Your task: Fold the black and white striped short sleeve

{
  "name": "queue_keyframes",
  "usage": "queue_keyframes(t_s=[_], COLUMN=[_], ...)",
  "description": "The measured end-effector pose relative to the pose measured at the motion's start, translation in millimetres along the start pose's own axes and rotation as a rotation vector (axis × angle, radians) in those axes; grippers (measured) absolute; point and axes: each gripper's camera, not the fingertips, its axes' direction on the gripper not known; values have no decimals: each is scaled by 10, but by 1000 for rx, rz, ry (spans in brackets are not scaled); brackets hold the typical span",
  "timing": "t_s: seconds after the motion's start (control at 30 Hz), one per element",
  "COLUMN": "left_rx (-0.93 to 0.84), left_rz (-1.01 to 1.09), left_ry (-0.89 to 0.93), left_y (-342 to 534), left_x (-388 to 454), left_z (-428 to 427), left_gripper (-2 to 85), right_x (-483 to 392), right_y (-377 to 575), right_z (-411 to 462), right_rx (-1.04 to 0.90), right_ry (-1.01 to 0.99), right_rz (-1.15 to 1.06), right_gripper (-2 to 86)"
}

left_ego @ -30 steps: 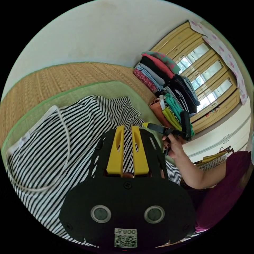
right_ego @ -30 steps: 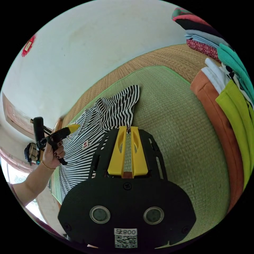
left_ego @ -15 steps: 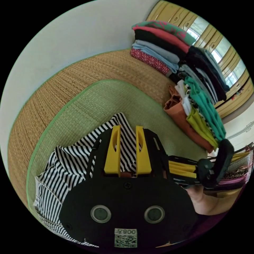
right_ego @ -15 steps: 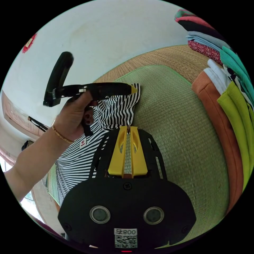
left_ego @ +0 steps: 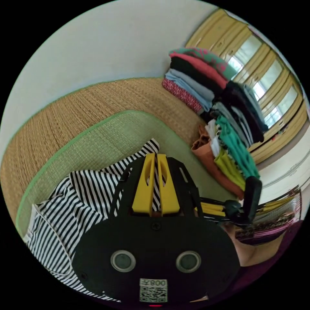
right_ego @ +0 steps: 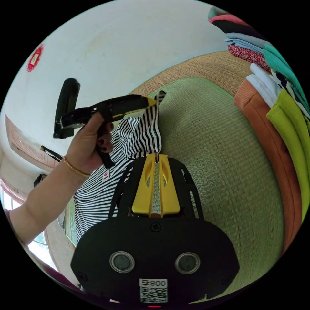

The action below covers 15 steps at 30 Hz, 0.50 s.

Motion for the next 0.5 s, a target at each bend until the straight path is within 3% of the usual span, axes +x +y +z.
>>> queue_keyframes(t_s=[0.27,0.5], left_rx=[215,287], left_rz=[-306,-470], left_ry=[301,332], left_y=[753,1609], left_x=[-1163,-1799], left_z=[-791,-1162], left_gripper=[9,10], right_x=[-706,-1590], right_y=[6,192], right_z=[-199,20], right_rx=[81,13], right_ry=[-44,-5], right_rz=[-168,-357], right_gripper=[16,17])
